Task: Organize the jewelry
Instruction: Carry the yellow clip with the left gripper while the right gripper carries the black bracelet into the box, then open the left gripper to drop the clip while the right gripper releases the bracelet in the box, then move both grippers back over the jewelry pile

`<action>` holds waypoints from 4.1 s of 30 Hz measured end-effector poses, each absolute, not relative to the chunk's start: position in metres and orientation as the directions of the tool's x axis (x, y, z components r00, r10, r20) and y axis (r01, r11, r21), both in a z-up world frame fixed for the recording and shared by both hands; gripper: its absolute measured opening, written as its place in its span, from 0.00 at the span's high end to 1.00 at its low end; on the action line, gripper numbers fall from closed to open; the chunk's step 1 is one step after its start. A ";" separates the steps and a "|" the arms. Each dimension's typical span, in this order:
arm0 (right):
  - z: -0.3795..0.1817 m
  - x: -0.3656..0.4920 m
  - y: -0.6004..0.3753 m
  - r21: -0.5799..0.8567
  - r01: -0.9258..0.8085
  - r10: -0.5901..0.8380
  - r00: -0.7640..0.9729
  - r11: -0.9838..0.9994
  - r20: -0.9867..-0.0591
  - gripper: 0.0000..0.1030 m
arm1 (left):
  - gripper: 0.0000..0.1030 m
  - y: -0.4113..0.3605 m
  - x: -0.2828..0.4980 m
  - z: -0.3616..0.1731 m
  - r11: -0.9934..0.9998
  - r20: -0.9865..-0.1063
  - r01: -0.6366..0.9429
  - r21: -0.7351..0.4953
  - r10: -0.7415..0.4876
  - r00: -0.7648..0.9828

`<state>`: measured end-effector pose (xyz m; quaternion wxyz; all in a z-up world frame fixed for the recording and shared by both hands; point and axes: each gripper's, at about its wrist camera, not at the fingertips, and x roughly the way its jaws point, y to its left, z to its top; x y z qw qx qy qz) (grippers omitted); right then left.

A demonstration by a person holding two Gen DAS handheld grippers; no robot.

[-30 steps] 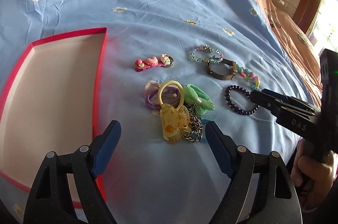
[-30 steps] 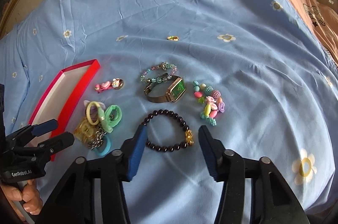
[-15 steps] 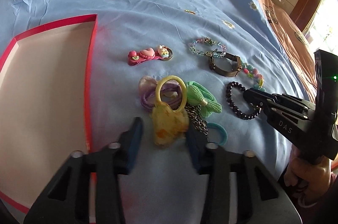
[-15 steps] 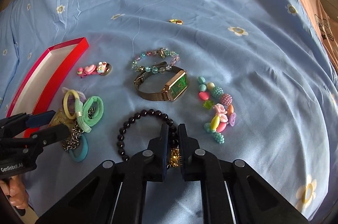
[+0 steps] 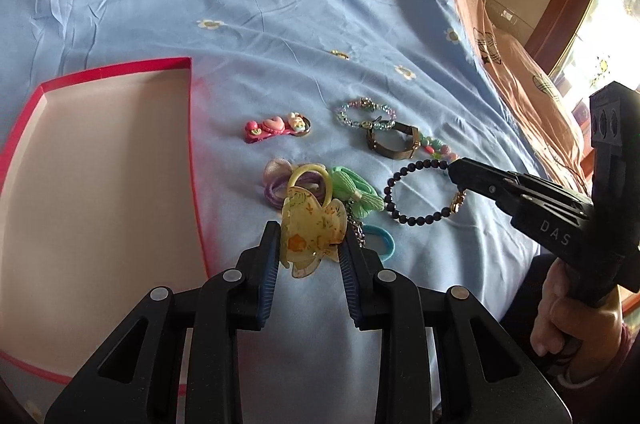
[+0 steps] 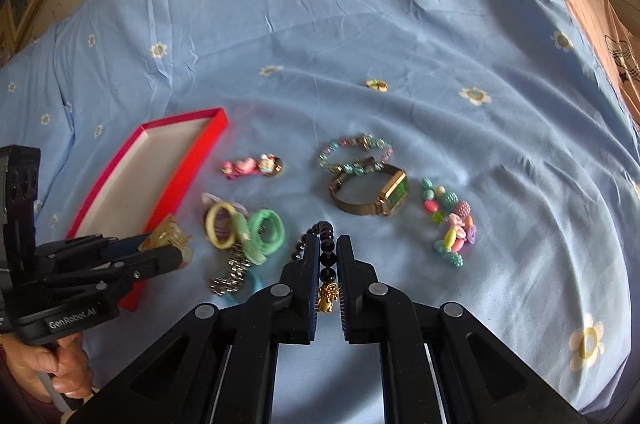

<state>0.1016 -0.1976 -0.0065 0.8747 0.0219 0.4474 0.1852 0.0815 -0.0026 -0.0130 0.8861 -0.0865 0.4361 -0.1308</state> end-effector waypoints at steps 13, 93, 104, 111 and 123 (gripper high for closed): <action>0.027 0.092 -0.151 0.236 -0.401 0.436 0.538 0.885 -0.721 0.92 | 0.74 0.055 0.055 0.003 0.959 -0.721 0.054 -0.279 -0.246 0.648; -0.005 0.106 -0.135 0.331 -0.364 0.475 0.446 0.870 -0.758 0.61 | 0.42 0.088 0.069 -0.003 0.975 -0.771 -0.081 -0.209 -0.113 0.627; -0.012 0.103 -0.188 0.328 -0.260 0.417 0.485 0.908 -0.769 0.61 | 0.42 0.053 0.087 -0.004 0.986 -0.784 0.005 -0.168 -0.136 0.606; -0.014 0.114 -0.203 0.326 -0.228 0.398 0.499 0.917 -0.770 0.61 | 0.42 0.042 0.108 -0.007 0.989 -0.795 0.054 -0.138 -0.143 0.590; -0.012 0.172 -0.212 0.297 -0.214 0.366 0.515 0.930 -0.775 0.61 | 0.42 0.018 0.162 -0.005 0.979 -0.816 0.180 -0.099 -0.184 0.548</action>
